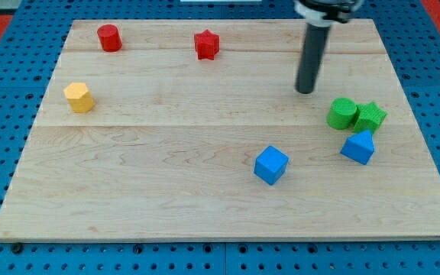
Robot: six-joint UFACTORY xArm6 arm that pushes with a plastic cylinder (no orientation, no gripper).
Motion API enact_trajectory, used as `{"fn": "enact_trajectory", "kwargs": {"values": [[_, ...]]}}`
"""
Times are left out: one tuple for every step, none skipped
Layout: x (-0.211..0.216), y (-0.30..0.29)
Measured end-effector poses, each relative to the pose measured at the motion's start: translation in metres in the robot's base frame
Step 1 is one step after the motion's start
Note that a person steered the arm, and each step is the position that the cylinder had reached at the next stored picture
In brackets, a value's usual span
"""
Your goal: Move the green star to the blue cube
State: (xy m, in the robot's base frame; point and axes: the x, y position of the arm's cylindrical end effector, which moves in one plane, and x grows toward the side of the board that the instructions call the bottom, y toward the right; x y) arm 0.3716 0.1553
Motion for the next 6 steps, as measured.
{"fn": "enact_trajectory", "kwargs": {"values": [[-0.015,0.068],[0.009,0.098],[0.04,0.088],[0.034,0.114],[0.034,0.128],[0.034,0.132]]}}
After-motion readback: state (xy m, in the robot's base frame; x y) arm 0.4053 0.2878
